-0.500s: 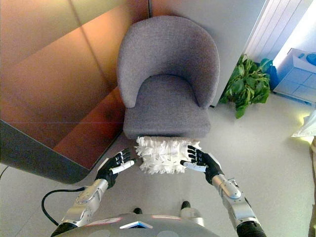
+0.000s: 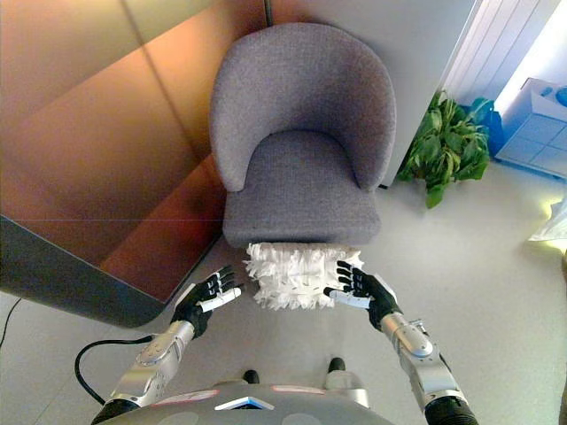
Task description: Pick up the pillow and put it on the sofa.
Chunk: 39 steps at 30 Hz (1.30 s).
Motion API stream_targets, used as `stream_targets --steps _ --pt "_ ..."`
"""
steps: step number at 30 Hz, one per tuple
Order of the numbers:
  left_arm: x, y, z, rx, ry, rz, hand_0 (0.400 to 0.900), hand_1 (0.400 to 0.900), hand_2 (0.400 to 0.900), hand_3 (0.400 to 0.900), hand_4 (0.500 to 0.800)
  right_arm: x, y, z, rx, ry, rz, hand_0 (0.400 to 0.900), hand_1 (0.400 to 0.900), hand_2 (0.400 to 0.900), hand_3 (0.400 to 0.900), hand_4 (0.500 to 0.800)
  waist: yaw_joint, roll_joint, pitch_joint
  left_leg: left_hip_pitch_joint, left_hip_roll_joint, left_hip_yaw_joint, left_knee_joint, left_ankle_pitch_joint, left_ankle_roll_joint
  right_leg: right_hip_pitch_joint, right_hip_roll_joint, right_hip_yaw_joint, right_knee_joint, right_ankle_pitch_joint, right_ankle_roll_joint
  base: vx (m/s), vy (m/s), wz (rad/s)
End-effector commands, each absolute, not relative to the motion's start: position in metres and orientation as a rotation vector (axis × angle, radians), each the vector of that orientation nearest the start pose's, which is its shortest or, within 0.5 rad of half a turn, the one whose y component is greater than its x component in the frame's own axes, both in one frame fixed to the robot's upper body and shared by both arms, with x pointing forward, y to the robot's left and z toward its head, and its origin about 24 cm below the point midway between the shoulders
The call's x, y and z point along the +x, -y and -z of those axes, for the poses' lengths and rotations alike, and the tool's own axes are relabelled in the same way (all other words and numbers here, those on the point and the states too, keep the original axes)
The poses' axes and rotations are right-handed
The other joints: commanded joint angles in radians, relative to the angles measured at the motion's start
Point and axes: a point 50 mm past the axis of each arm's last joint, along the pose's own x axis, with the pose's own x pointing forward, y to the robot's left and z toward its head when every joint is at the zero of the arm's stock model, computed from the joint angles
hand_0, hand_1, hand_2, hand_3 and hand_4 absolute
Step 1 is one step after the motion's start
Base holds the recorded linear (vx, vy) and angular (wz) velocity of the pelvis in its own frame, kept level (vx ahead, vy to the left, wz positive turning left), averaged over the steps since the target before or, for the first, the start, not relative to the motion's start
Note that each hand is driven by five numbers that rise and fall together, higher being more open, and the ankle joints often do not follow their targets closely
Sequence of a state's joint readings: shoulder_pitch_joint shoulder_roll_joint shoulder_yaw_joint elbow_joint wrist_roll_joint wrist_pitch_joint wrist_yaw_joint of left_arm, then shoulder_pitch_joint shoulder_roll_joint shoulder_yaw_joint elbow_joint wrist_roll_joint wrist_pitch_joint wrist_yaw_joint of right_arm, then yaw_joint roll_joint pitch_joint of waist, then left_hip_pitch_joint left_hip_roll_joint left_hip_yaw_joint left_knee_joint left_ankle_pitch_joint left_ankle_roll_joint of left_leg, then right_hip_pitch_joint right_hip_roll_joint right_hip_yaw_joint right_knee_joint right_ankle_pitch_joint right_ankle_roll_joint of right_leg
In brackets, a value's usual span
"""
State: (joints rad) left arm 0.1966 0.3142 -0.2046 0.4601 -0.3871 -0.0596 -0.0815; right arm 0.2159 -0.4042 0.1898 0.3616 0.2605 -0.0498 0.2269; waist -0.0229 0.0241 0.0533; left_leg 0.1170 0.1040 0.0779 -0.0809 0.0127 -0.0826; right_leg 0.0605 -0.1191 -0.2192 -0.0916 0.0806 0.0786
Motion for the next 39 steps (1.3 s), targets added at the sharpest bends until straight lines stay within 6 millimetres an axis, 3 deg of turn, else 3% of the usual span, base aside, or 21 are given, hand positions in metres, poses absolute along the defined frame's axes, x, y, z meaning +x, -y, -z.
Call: stream_targets --steps 1,7,11,13,14,16,17,20,21,22,25,28,30,32,33,34,36,37,39 --pt "0.199 -0.215 0.057 -0.029 -0.421 0.045 0.9 0.9 0.9 0.9 0.8 0.206 0.214 0.032 -0.119 -0.344 -0.26 0.9 0.9 0.9 0.9 0.8 -0.002 -0.051 0.002 -0.002 0.001 0.012 0.028 -0.023 -0.003 0.011 -0.056 -0.005 0.012 0.018 0.085 -0.01 -0.072 0.03" --pt "0.202 -0.212 0.055 -0.052 -0.416 0.056 0.9 0.9 0.9 0.9 0.8 0.209 0.217 0.027 -0.125 -0.325 -0.259 0.9 0.9 0.9 0.9 0.8 -0.006 -0.045 0.017 -0.024 0.058 -0.001 0.079 -0.024 -0.031 0.01 -0.01 -0.002 0.03 -0.017 0.054 0.02 -0.143 0.09" --pt "0.203 -0.206 0.055 -0.077 -0.416 0.083 0.9 0.9 0.9 0.9 0.8 0.211 0.222 0.024 -0.133 -0.312 -0.244 0.9 0.9 0.9 0.9 0.8 -0.002 -0.046 0.046 -0.083 0.095 -0.036 0.24 -0.003 -0.048 0.027 0.031 0.0 0.031 -0.04 0.021 0.03 -0.202 0.11" --pt "0.205 -0.199 0.052 -0.088 -0.404 0.122 0.9 0.9 0.9 0.9 0.8 0.213 0.225 0.019 -0.146 -0.296 -0.238 0.9 0.9 0.9 0.9 0.8 0.011 -0.056 0.091 -0.181 0.085 -0.055 0.453 0.056 -0.038 0.057 0.036 -0.015 0.021 -0.05 -0.004 0.0 -0.19 0.17" --pt "0.206 -0.199 0.052 -0.088 -0.404 0.122 0.9 0.9 0.9 0.9 0.8 0.213 0.225 0.019 -0.146 -0.295 -0.237 0.9 0.9 0.9 0.9 0.8 0.008 -0.054 0.091 -0.187 0.086 -0.06 0.461 0.053 -0.038 0.057 0.038 -0.019 0.021 -0.05 -0.004 0.0 -0.116 0.15" --pt "0.208 -0.196 0.05 -0.098 -0.393 0.128 0.9 0.9 0.9 0.9 0.8 0.216 0.228 0.016 -0.166 -0.286 -0.235 0.9 0.9 0.9 0.9 0.8 0.021 -0.055 0.115 -0.256 0.042 -0.086 0.51 0.064 -0.026 0.074 0.034 -0.027 0.01 -0.06 -0.004 0.04 -0.04 0.08" --pt "0.21 -0.196 0.048 -0.104 -0.383 0.121 0.9 0.9 0.9 0.9 0.8 0.22 0.228 0.012 -0.168 -0.269 -0.229 0.9 0.9 0.9 0.9 0.8 0.032 -0.059 0.121 -0.328 0.006 -0.075 0.483 0.043 -0.017 0.08 0.028 -0.029 0.004 -0.065 -0.001 0.06 -0.011 0.04" --pt "0.21 -0.194 0.049 -0.108 -0.383 0.121 0.9 0.9 0.9 0.9 0.8 0.223 0.228 0.011 -0.171 -0.261 -0.223 0.9 0.9 0.9 0.9 0.8 0.044 -0.062 0.122 -0.371 -0.018 -0.05 0.396 0.031 -0.002 0.076 0.023 -0.027 0.004 -0.069 0.007 0.11 0.039 -0.04" --pt "0.211 -0.192 0.05 -0.11 -0.385 0.126 0.9 0.9 0.9 0.9 0.8 0.224 0.227 0.011 -0.171 -0.258 -0.22 0.9 0.9 0.9 0.9 0.8 0.05 -0.059 0.122 -0.391 -0.022 -0.034 0.33 0.064 0.001 0.076 0.03 -0.027 0.004 -0.072 0.009 0.24 0.137 -0.13" --pt "0.212 -0.19 0.05 -0.109 -0.38 0.13 0.9 0.9 0.9 0.9 0.8 0.227 0.224 0.009 -0.178 -0.244 -0.217 0.9 0.9 0.9 0.9 0.8 0.061 -0.04 0.123 -0.428 -0.024 0.012 0.212 0.151 -0.007 0.085 0.054 -0.024 0.004 -0.086 0.016 0.26 0.153 -0.19" --pt "0.214 -0.188 0.049 -0.103 -0.376 0.132 0.9 0.9 0.9 0.9 0.8 0.232 0.223 0.008 -0.193 -0.232 -0.217 0.9 0.9 0.9 0.9 0.8 0.08 -0.036 0.116 -0.433 -0.02 0.036 0.134 0.202 -0.019 0.091 0.062 -0.009 0.004 -0.102 0.024 0.21 0.136 -0.38" --pt "0.216 -0.188 0.048 -0.095 -0.369 0.13 0.9 0.9 0.9 0.9 0.8 0.235 0.217 0.008 -0.199 -0.23 -0.239 0.9 0.9 0.9 0.9 0.8 0.096 -0.046 0.105 -0.441 -0.017 0.007 0.168 0.18 -0.008 0.134 0.043 0.002 0.004 -0.139 0.041 0.24 0.151 -0.32" --pt "0.221 -0.19 0.044 -0.09 -0.353 0.122 0.9 0.9 0.9 0.9 0.8 0.234 0.214 0.011 -0.199 -0.241 -0.241 0.9 0.9 0.9 0.9 0.8 0.099 -0.074 0.087 -0.441 -0.041 0.021 0.213 0.134 0.019 0.169 0.001 0.005 0.004 -0.155 0.052 0.34 0.216 -0.07" --pt "0.231 -0.194 0.035 -0.049 -0.318 0.136 0.9 0.9 0.9 0.9 0.8 0.237 0.205 0.013 -0.154 -0.234 -0.244 0.9 0.9 0.9 0.9 0.8 0.11 -0.105 0.077 -0.424 -0.068 0.039 0.228 0.092 0.055 0.135 -0.061 0.017 0.13 -0.136 0.069 0.36 0.263 -0.09" --pt "0.231 -0.194 0.035 -0.049 -0.318 0.136 0.9 0.9 0.9 0.9 0.8 0.237 0.206 0.013 -0.154 -0.234 -0.243 0.9 0.9 0.9 0.9 0.8 0.111 -0.104 0.073 -0.427 -0.067 0.039 0.225 0.095 0.055 0.131 -0.06 0.018 0.13 -0.134 0.069 0.28 0.289 0.13" --pt "0.233 -0.195 0.033 -0.024 -0.316 0.14 0.9 0.9 0.9 0.9 0.8 0.237 0.202 0.013 -0.169 -0.234 -0.255 0.9 0.9 0.9 0.9 0.8 0.105 -0.109 0.07 -0.383 -0.1 0.047 0.205 0.067 0.086 0.083 -0.095 0.021 0.259 -0.077 0.072 0.27 0.317 0.14" --pt "0.236 -0.2 0.029 -0.023 -0.296 0.118 0.9 0.9 0.9 0.9 0.8 0.24 0.198 0.011 -0.15 -0.22 -0.26 0.9 0.9 0.9 0.9 0.8 0.088 -0.101 0.082 -0.325 -0.136 0.047 0.167 0.049 0.123 -0.011 -0.118 0.038 0.469 0.065 0.075 0.28 0.411 0.12" --pt "0.237 -0.202 0.026 -0.014 -0.29 0.118 0.9 0.9 0.9 0.9 0.8 0.242 0.195 0.007 -0.144 -0.201 -0.266 0.9 0.9 0.9 0.9 0.8 0.078 -0.085 0.089 -0.295 -0.135 0.044 0.147 0.041 0.137 -0.051 -0.12 0.024 0.552 0.097 0.076 0.22 0.357 0.02" --pt "0.237 -0.206 0.024 -0.003 -0.281 0.105 0.9 0.9 0.9 0.9 0.8 0.24 0.192 0.01 -0.147 -0.211 -0.281 0.9 0.9 0.9 0.9 0.8 0.062 -0.065 0.104 -0.229 -0.129 0.048 0.103 0.024 0.15 -0.131 -0.133 -0.016 0.652 0.092 0.076 0.26 0.261 0.07"
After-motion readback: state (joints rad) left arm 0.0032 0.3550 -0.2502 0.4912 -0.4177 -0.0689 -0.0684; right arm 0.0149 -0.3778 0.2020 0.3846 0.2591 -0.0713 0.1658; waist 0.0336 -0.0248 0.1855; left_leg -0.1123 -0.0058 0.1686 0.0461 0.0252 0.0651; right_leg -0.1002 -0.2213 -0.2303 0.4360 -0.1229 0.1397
